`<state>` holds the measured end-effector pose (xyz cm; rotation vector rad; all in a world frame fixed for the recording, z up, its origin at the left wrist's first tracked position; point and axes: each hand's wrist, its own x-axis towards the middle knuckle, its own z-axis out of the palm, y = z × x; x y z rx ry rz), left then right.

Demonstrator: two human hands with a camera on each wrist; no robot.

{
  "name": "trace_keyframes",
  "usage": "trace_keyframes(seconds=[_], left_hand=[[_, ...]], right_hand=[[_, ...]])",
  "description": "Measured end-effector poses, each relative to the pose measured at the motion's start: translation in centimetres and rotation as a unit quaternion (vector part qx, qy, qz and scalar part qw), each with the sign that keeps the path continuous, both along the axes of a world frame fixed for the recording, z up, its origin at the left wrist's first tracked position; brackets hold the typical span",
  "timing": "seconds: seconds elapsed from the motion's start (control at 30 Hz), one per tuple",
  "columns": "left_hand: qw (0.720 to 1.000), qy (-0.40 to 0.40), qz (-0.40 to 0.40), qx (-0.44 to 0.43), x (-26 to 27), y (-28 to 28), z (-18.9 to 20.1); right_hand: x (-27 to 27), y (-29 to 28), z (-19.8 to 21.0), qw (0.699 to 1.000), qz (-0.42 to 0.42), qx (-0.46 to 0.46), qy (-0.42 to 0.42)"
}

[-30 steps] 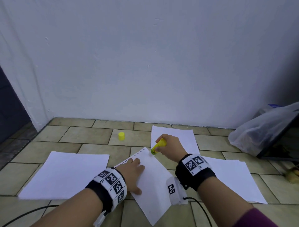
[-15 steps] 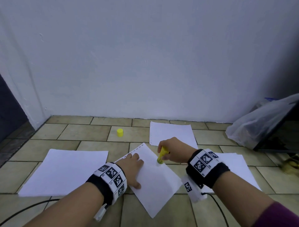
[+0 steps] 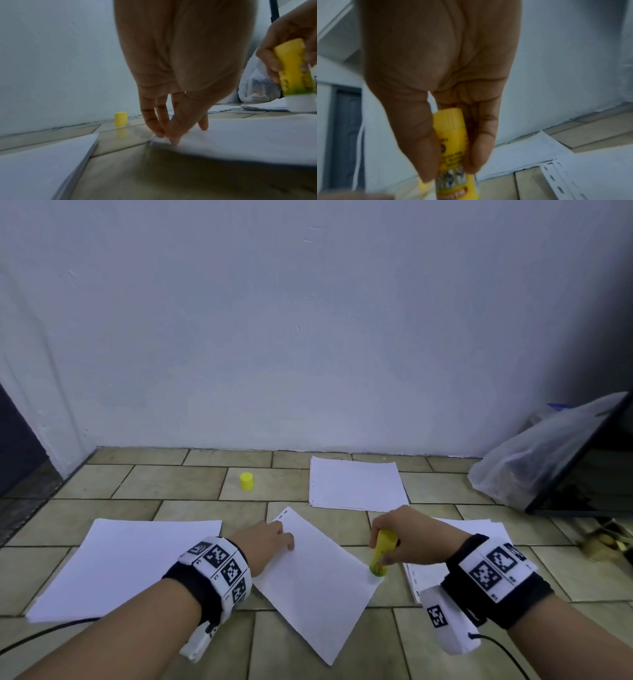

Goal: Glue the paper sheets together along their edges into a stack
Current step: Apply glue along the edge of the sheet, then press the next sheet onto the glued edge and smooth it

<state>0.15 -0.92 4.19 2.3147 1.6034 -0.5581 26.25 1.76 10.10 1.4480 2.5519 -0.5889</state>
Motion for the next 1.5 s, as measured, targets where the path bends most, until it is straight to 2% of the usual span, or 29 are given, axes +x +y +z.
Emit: trace_keyframes(seconds=[0.07,0.1,0.13,0.2,0.27,0.3,0.33,0.37,0.4,0.53,0.6,0.7,0.83,0.97,1.2,1.3,1.4,1.5], left_hand=[[1.000,-0.025,0.016,0.004,-0.3,-0.1,-0.3],[0.999,-0.031,0.026,0.004,-0.5,-0.1,-0.4],[0.999,-0.038,0.037,0.001,-0.6,-0.1,-0.4],[0.997,-0.052,0.057,-0.009,-0.8,-0.2,-0.4],[0.997,-0.037,0.066,0.010,-1.1,-0.4,-0.3],[0.997,-0.023,0.070,0.024,-1.2,-0.5,-0.4],[0.996,-0.016,0.077,0.031,-1.4,-0.5,-0.5],[0.996,-0.017,0.085,0.030,-1.5,-0.5,-0.7],[0.995,-0.019,0.089,0.029,-1.7,-0.5,-0.8],[0.994,-0.016,0.097,0.041,-1.5,-0.4,-1.1],[0.992,-0.021,0.108,0.053,-1.1,-0.5,-1.2],[0.990,-0.029,0.119,0.067,-0.9,-0.6,-1.5],[0.989,-0.042,0.126,0.062,-1.1,-0.6,-1.8],[0.989,-0.051,0.126,0.055,-1.2,-0.6,-2.0],[0.989,-0.055,0.127,0.054,-1.2,-0.7,-1.9],[0.988,-0.055,0.134,0.054,-1.2,-0.7,-1.8],[0.987,-0.054,0.143,0.057,-1.1,-0.7,-1.8],[0.986,-0.054,0.148,0.062,-1.0,-0.7,-1.7]], right_hand=[[0.4,0.7,0.4,0.987,-0.080,-0.004,0.140],[0.4,1.0,0.6,0.960,-0.132,-0.026,0.244],[0.2,1.3,0.7,0.918,-0.181,-0.056,0.349],[-0.8,1.6,0.8,0.800,-0.252,-0.155,0.522],[-2.1,2.0,0.3,0.675,-0.286,-0.265,0.626],[-2.9,2.1,-0.1,0.639,-0.289,-0.304,0.645],[-3.6,2.3,-0.6,0.630,-0.285,-0.323,0.646],[-4.5,2.5,-1.1,0.640,-0.275,-0.330,0.637],[-5.5,2.7,-1.7,0.664,-0.266,-0.320,0.621],[-9.4,4.6,-3.9,0.790,-0.275,-0.197,0.511],[-11.0,5.7,-5.0,0.840,-0.283,-0.114,0.448],[-12.9,7.1,-6.1,0.889,-0.274,-0.013,0.366],[-15.0,8.6,-6.4,0.923,-0.245,0.045,0.292],[-16.3,9.9,-6.6,0.945,-0.221,0.058,0.233],[-17.2,10.6,-6.8,0.957,-0.200,0.074,0.198],[-17.0,10.3,-6.5,0.958,-0.202,0.035,0.201],[-15.6,9.9,-5.6,0.954,-0.203,0.024,0.221],[-12.7,9.2,-3.9,0.959,-0.165,0.049,0.224]])
